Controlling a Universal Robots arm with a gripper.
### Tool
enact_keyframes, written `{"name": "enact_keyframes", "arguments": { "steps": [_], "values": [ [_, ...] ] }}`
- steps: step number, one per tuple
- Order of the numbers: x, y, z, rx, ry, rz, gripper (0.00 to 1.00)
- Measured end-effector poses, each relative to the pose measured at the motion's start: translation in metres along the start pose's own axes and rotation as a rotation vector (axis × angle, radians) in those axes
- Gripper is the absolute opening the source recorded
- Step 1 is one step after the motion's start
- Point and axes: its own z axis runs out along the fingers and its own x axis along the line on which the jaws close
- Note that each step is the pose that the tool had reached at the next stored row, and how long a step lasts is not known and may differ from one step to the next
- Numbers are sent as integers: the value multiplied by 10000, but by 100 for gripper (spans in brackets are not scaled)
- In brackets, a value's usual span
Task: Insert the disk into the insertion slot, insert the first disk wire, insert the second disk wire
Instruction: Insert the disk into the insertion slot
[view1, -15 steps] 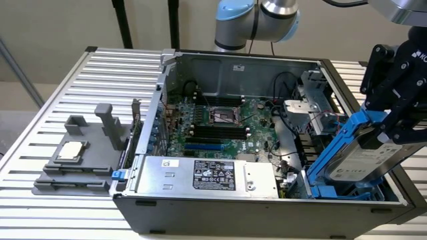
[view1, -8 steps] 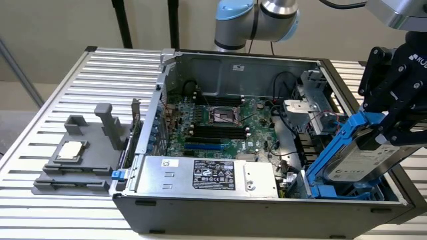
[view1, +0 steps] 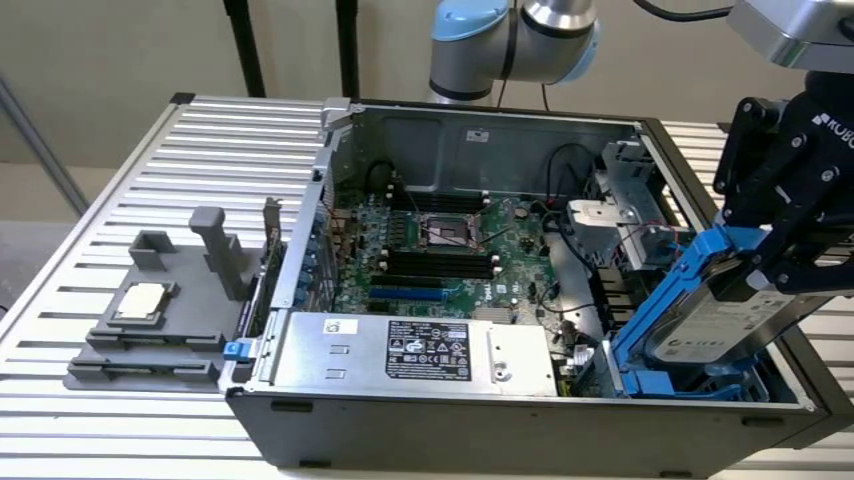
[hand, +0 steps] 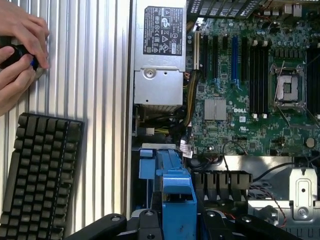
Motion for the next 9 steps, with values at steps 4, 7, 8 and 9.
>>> {"name": "enact_keyframes", "arguments": {
  "steps": [4,7,8,9],
  "values": [
    [-6,-2,12,-2,-44,-31,32],
    [-7,-7,23,-3,-54,-51,32],
    [-7,-9,28,-4,-57,-56,32],
    [-6,-12,33,-4,-60,-61,32]
  ]
}}
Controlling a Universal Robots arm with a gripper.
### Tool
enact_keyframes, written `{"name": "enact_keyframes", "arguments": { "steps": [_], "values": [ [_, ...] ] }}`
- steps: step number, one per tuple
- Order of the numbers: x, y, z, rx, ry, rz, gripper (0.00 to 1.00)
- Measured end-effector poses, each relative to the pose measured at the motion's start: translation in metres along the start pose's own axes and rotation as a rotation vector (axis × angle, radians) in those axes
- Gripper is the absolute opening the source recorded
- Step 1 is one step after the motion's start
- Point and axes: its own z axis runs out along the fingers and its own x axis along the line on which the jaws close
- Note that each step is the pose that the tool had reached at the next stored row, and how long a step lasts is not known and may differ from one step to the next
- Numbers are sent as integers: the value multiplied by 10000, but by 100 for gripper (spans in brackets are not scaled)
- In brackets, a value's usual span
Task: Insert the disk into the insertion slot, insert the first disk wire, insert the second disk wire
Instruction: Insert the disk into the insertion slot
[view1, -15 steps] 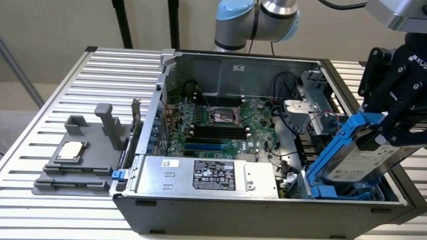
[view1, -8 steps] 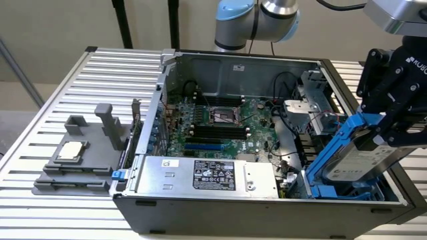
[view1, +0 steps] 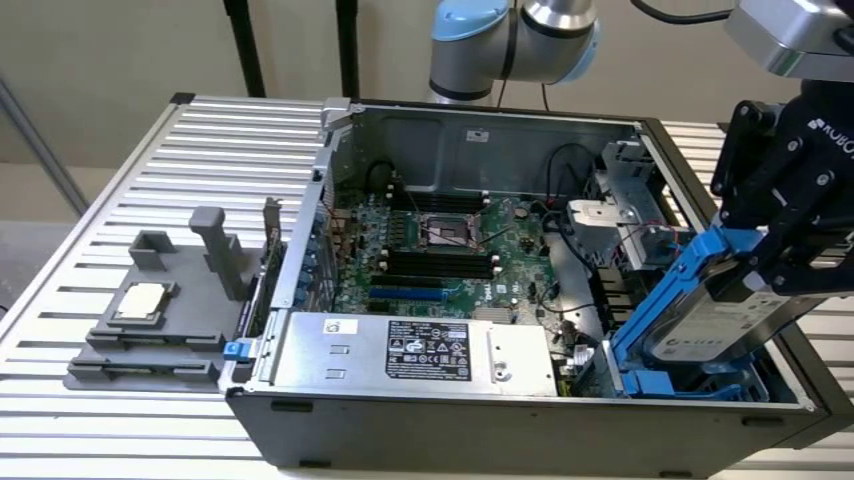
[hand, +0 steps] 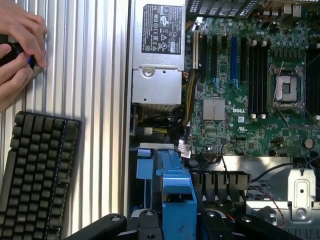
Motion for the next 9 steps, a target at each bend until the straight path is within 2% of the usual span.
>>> {"name": "enact_keyframes", "arguments": {
  "steps": [9],
  "values": [
    [2,-6,33,-4,-54,-41,32]
  ]
}}
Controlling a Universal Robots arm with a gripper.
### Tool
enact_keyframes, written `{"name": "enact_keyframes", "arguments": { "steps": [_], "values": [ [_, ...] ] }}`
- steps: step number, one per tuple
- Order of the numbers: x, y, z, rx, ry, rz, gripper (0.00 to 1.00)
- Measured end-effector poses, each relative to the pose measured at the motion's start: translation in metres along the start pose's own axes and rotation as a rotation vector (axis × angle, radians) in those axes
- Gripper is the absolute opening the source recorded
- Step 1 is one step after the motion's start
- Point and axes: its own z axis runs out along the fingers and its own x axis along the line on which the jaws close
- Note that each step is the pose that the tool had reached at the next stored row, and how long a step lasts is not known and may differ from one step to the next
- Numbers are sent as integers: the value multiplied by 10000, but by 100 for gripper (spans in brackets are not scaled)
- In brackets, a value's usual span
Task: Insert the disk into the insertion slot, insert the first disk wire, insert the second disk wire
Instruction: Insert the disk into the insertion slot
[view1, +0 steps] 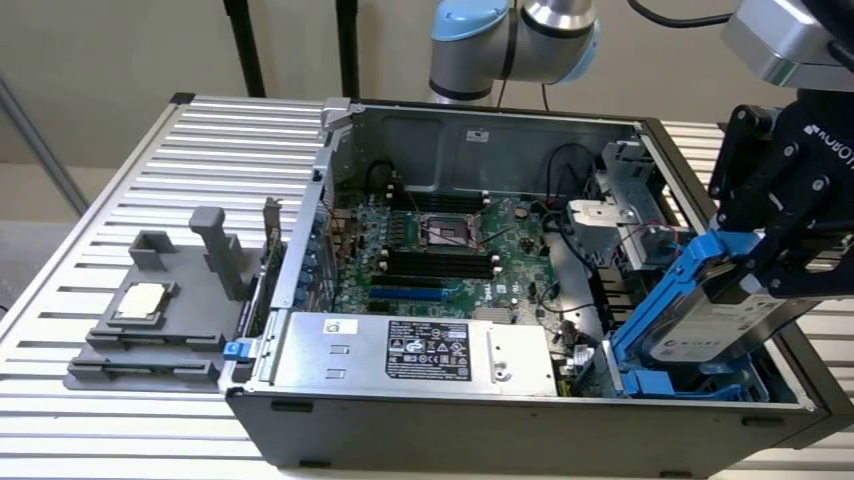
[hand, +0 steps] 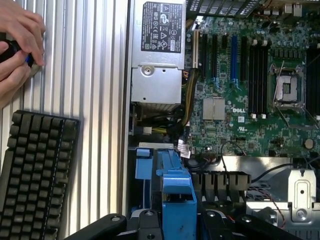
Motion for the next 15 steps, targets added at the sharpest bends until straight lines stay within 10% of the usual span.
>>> {"name": "enact_keyframes", "arguments": {
  "steps": [15],
  "values": [
    [0,-47,11,-22,-55,-34,40]
  ]
}}
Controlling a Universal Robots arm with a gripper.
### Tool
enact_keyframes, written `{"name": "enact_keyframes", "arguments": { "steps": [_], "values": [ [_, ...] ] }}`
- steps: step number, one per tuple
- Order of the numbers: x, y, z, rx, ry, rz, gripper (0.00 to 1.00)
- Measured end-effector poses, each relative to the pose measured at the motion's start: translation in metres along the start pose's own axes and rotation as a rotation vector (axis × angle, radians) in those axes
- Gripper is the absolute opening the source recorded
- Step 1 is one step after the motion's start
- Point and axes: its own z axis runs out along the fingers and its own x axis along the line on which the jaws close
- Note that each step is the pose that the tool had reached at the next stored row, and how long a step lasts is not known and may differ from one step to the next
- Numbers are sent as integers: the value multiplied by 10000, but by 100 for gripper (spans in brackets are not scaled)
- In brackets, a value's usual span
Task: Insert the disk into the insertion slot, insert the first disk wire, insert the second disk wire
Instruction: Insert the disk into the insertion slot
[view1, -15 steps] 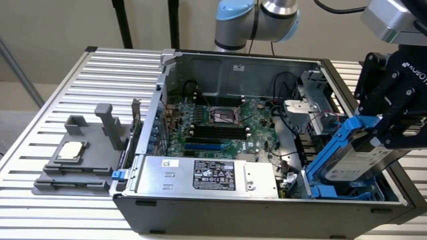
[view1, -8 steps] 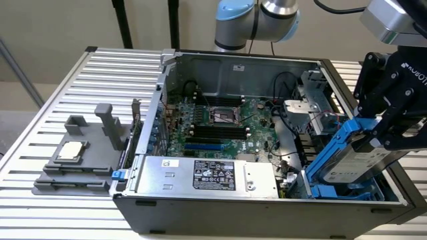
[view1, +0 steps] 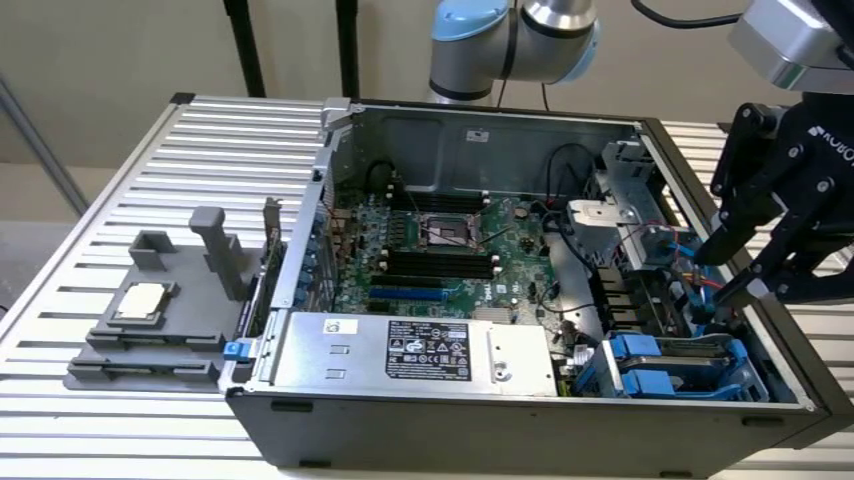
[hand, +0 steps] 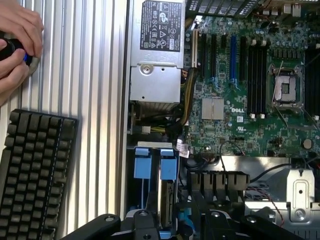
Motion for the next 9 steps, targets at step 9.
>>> {"name": "enact_keyframes", "arguments": {
  "steps": [9],
  "values": [
    [-2,-83,-3,-1,-3,-12,25]
  ]
}}
